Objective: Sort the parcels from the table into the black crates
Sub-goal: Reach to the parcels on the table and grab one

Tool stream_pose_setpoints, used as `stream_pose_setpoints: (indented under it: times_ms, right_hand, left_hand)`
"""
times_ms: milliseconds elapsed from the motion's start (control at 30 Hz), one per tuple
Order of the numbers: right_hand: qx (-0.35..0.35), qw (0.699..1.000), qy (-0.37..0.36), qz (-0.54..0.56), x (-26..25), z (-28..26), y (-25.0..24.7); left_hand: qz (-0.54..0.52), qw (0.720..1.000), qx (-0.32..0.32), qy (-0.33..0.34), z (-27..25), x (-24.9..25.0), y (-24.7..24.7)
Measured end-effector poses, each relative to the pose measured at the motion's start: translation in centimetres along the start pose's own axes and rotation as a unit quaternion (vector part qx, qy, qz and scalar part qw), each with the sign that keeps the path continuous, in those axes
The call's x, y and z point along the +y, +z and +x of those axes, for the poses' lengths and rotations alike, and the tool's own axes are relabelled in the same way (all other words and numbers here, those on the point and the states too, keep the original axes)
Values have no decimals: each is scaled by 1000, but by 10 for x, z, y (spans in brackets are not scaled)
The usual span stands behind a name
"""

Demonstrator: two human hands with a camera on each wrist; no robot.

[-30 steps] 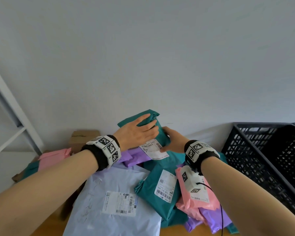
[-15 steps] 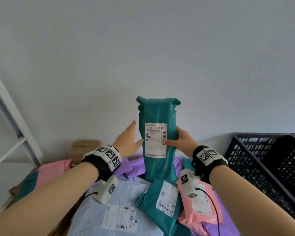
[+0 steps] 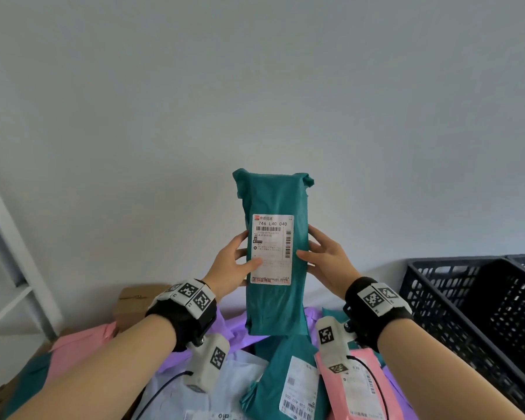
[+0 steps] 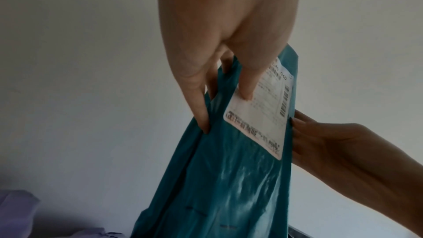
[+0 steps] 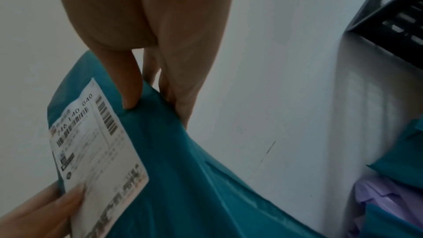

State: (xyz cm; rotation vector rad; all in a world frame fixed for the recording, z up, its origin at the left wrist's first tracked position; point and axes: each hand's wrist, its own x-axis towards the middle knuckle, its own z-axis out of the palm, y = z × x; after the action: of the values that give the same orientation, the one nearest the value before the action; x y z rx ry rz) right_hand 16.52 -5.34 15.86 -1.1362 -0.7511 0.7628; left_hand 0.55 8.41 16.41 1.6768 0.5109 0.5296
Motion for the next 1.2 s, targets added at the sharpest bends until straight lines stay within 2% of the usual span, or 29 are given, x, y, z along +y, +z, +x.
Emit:
stream_pose_setpoints:
  times_ms: [167,300,667,933,1200]
  right_hand:
    - [20,999,-12,-49,-4,-1,2]
    - [-4,999,-7,-45,-6,-4,9]
    - [1,999,-17,-37,-11,-6,26]
    - [65,991,-65,-93,-11,-15,26]
    - [168,970,-83,-153,-16,-42,6]
  left_hand:
    - [4,1000,8,14,2,7,-6]
    - [12,999,23,22,4,13,-9]
    - [8,999,32,40,3,20,-13]
    - [-8,999,14,51,1,26,-8]
    - [-32,998,-33,35,1,27,26]
